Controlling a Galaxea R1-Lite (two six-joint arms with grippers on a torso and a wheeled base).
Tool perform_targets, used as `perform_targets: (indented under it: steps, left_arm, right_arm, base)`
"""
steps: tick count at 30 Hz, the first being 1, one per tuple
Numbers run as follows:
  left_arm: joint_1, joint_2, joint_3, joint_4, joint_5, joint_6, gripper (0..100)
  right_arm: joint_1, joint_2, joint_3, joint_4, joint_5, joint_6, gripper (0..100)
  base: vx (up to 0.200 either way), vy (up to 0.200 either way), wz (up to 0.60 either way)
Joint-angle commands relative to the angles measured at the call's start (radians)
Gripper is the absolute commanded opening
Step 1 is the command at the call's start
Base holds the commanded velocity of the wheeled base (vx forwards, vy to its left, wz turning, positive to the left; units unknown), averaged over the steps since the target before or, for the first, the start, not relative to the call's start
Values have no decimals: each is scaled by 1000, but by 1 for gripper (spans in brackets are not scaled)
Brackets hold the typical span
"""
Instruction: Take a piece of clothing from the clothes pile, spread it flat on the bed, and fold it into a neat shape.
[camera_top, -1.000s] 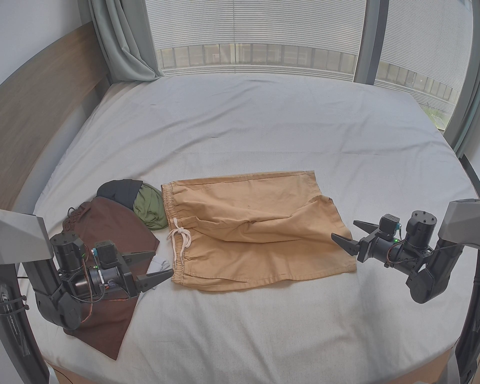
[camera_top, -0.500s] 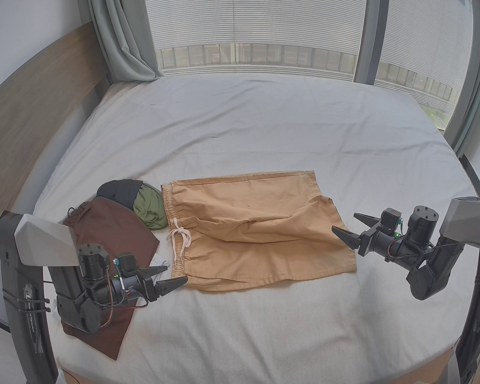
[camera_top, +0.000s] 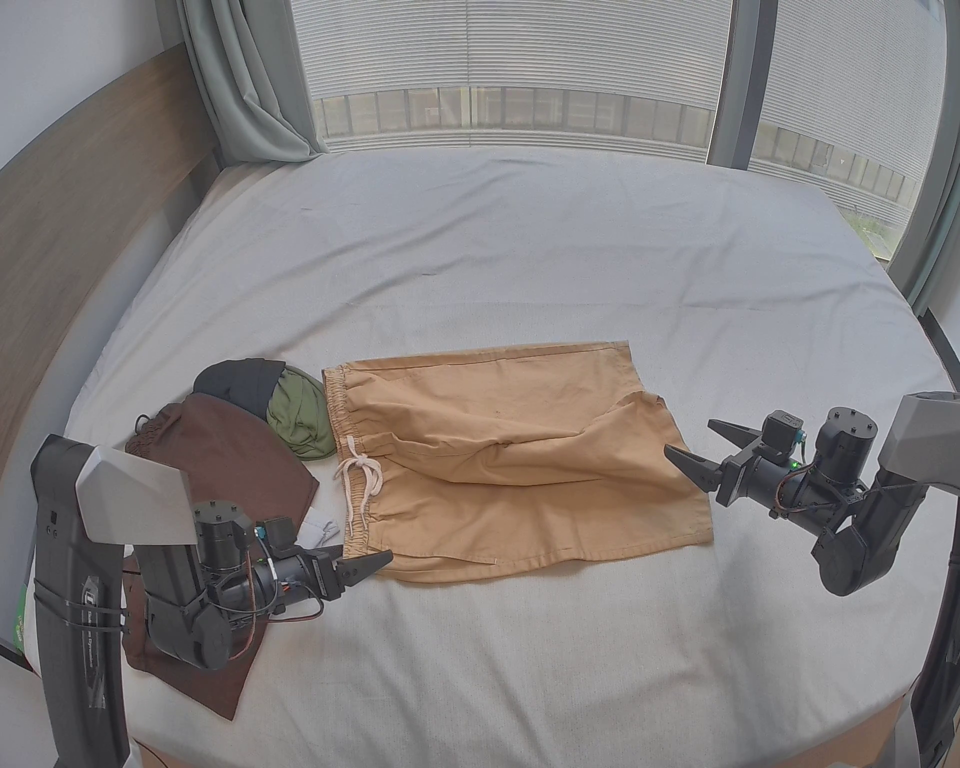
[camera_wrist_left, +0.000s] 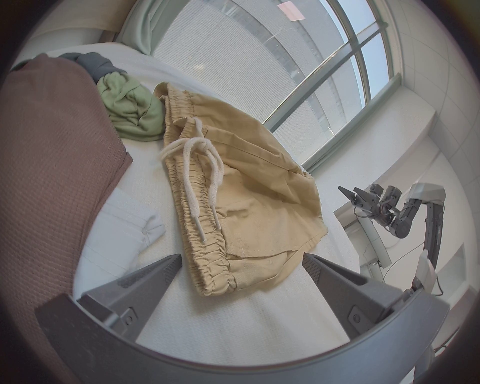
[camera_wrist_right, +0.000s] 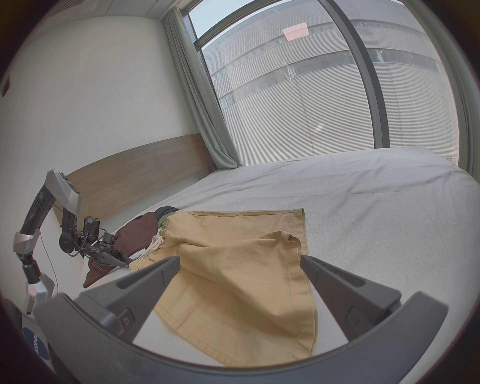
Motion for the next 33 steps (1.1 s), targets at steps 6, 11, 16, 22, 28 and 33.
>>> perform_targets:
  steps: [6, 11, 16, 22, 28, 33]
  left_arm:
    - [-5, 18, -32, 0, 26, -40, 100]
    - [-13, 34, -39, 0, 44, -39, 0]
    - [-13, 34, -39, 0, 44, -39, 0]
    - [-13, 33, -41, -2, 46, -31, 0]
    - [-15, 31, -39, -3, 46, -29, 0]
    - [-13, 30, -39, -3, 46, -28, 0]
  right_arm:
    - [0, 2, 0, -2, 2, 0, 100]
    - [-9, 4, 15, 1, 4, -2, 100]
    - [-42, 5, 66, 57, 14, -5, 100]
    - [-87, 24, 63, 189, 16, -3, 100]
    - [-116, 82, 60, 225, 39, -2, 100]
    - [-111, 119, 63, 227, 46, 14, 100]
  base:
    - [0, 0, 0]
    - [0, 0, 0]
    - [0, 0, 0]
    - [0, 0, 0]
    - [0, 0, 0]
    - [0, 0, 0]
